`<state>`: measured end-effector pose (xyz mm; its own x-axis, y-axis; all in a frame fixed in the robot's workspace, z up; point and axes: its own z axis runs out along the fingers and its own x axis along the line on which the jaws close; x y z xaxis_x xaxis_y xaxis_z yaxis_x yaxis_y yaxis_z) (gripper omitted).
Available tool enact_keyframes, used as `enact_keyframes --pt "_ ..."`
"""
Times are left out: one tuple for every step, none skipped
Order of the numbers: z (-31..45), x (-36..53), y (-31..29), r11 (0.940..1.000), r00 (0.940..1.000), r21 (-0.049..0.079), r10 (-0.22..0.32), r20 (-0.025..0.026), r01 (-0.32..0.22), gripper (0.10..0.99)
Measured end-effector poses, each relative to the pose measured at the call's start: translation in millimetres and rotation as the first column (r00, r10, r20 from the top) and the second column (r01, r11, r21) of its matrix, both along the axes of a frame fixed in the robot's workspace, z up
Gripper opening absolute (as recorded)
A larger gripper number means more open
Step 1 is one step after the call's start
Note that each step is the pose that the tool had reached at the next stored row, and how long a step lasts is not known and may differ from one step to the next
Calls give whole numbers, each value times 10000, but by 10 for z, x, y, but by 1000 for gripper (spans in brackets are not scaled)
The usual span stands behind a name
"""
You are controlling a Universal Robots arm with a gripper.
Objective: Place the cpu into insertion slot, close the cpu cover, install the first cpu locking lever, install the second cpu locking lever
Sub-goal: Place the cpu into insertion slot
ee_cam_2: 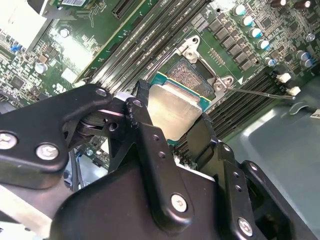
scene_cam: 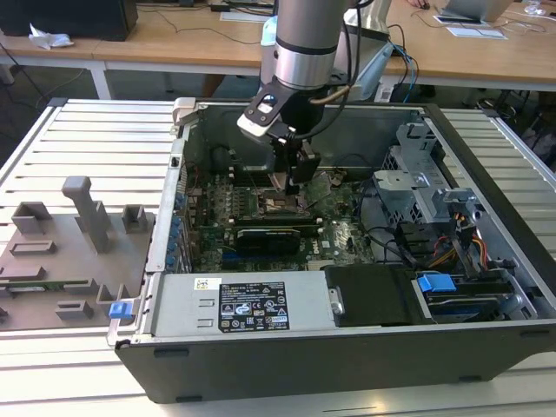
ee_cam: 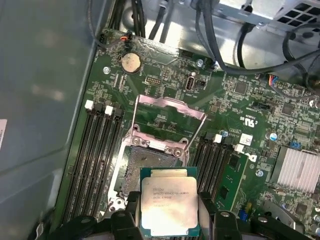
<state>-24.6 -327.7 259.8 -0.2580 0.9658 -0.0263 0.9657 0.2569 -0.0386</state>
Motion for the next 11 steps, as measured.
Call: enact_keyframes --pt "-2 0 0 9999 9999 -13 -145 1 145 545" --pt "-3 0 0 9996 9996 -20 -271 1 271 545" --pt "-4 -1 0 9993 9993 -24 -376 1 376 545" --pt "-5 0 0 9987 9987 -32 -509 2 509 545" --pt "-6 0 0 9981 9981 -38 -621 2 621 545" --pt "-6 0 0 9976 9976 -43 -694 2 694 545" --pt "-7 0 0 9971 9971 -48 -761 3 761 545" --pt "-8 0 0 9959 9959 -60 -902 4 902 545" --pt "-8 0 0 9950 9950 -72 -995 5 995 545" --pt "-8 0 0 9945 9945 -81 -1044 6 1044 545" --pt "-9 0 0 9939 9940 -89 -1096 6 1096 545"
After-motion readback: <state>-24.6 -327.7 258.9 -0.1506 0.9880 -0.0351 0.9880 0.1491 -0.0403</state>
